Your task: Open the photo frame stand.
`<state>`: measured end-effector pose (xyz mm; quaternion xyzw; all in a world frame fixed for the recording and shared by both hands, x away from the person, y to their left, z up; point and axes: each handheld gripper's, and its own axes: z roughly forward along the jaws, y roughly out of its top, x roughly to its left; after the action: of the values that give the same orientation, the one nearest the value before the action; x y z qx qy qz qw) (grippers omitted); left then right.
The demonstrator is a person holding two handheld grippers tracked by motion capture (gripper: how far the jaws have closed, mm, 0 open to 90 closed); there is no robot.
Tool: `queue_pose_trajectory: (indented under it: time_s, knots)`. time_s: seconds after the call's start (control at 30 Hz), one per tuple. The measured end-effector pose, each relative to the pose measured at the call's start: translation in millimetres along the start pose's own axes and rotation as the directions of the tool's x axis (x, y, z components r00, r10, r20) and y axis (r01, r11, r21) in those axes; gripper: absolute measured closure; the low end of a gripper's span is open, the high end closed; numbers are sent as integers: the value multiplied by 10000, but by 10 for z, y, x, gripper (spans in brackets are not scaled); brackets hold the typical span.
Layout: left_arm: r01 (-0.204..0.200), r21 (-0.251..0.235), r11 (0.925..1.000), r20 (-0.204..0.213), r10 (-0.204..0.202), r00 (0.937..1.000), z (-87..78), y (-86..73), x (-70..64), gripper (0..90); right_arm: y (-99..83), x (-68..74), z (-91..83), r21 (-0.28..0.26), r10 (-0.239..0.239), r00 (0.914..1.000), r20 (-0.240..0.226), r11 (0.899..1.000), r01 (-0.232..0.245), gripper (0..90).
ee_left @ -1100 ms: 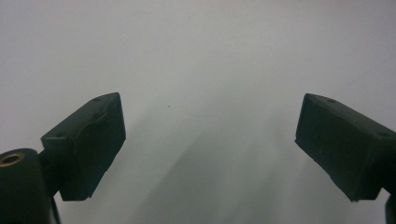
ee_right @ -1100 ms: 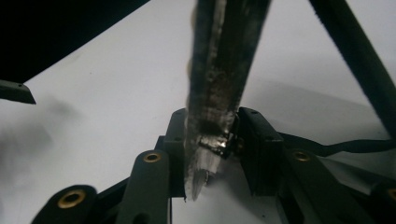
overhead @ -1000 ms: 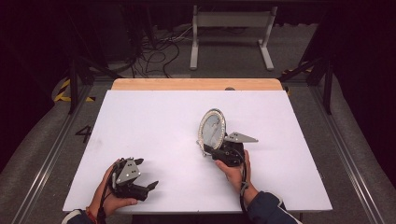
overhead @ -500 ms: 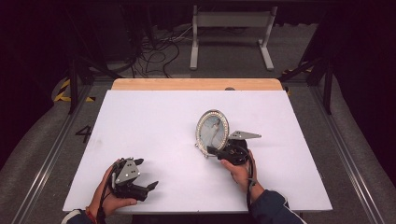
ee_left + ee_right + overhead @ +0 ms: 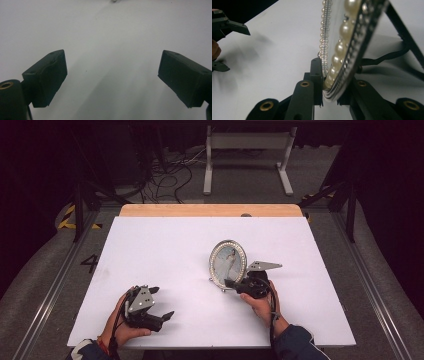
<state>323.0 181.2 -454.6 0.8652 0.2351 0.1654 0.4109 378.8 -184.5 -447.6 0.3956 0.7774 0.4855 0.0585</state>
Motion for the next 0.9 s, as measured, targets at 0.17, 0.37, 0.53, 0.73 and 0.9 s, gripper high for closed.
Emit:
queue_pose_trajectory:
  time_s: [0.17,0.37,0.53,0.73,0.9]
  knots:
    - [177,-211,9996,217,-173,9996,121,120,115,112,-22,70,-49,-175,-408,9972,630,9990,420,731]
    - [682,-900,9936,984,-592,9934,346,396,308,146,-27,100,-116,-442,-468,9969,639,9978,497,636]
    - [756,-818,9938,1254,-649,9900,696,742,360,153,-25,63,-192,-848,-492,9934,1039,9947,581,670]
    - [821,-882,9927,1649,-667,9841,1021,970,357,176,-50,176,-396,-1072,-1099,9816,1564,9860,1274,704]
    - [879,-1019,9909,1935,-670,9788,1136,1050,371,197,-54,221,-522,-1364,-1119,9792,1695,9813,1357,768]
